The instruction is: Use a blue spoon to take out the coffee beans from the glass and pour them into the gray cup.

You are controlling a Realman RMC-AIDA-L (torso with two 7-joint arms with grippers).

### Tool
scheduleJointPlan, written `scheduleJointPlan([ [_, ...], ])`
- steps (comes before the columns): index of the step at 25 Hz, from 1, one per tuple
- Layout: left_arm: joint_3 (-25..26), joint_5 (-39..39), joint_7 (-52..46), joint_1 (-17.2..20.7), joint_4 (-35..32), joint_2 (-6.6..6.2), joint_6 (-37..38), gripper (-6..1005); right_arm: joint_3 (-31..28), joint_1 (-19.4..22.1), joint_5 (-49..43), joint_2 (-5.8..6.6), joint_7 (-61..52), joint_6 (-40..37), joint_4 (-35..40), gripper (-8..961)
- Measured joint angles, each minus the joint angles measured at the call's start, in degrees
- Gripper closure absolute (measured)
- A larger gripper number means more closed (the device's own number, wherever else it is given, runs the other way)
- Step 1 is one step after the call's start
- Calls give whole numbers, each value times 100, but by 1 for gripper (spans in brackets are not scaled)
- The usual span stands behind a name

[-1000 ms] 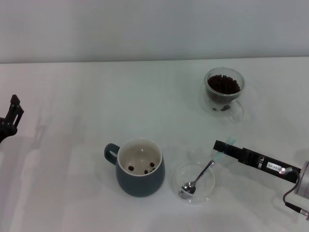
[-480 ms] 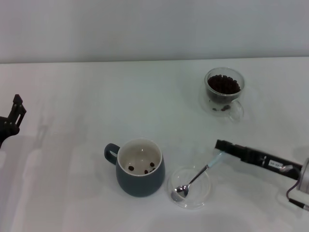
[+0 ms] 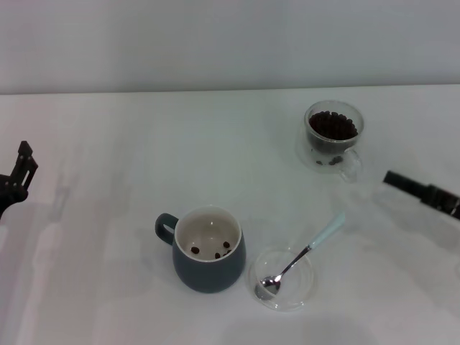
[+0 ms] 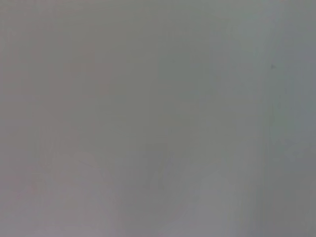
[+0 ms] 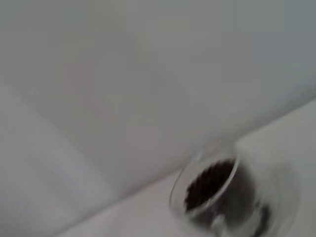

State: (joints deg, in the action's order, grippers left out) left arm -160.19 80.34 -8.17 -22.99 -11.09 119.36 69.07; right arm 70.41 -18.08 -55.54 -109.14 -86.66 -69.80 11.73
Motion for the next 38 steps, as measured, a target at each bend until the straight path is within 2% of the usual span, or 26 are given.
scheduleJointPlan([
  [1, 4, 6, -1, -7, 6, -1, -21, 241, 0, 0, 0, 0, 0, 0, 0, 582],
  [4, 5, 11, -12, -14, 3, -3, -22, 242, -528, 58, 2, -15, 234, 77, 60, 574],
  [9, 6, 25, -14, 0, -25, -2, 67, 243, -1848, 65, 10, -319, 1478, 504, 140, 559],
  [12, 5, 26, -24, -12, -41, 4, 97, 242, -2426, 27, 15, -550, 2883, 569, 245, 551],
  [14, 5, 25, -29, -20, -75, 7, 124, 242, -2665, -57, 112, -608, 3957, 401, 154, 545],
  [22, -2, 16, -39, 39, -131, 27, 575, 241, -2755, -269, 1308, -615, 6657, 27, -244, 522],
  [27, -10, -6, -50, 58, -265, 28, 635, 241, -2796, -359, 1717, -617, 7570, 30, -347, 508],
  [32, -23, -16, -56, 67, -377, 26, 642, 242, -2805, -444, 1970, -617, 7896, 143, -362, 266],
  [38, -48, -41, -63, -18, -500, 22, 318, 243, -2806, -671, 2626, -614, 8278, 690, -366, 82],
])
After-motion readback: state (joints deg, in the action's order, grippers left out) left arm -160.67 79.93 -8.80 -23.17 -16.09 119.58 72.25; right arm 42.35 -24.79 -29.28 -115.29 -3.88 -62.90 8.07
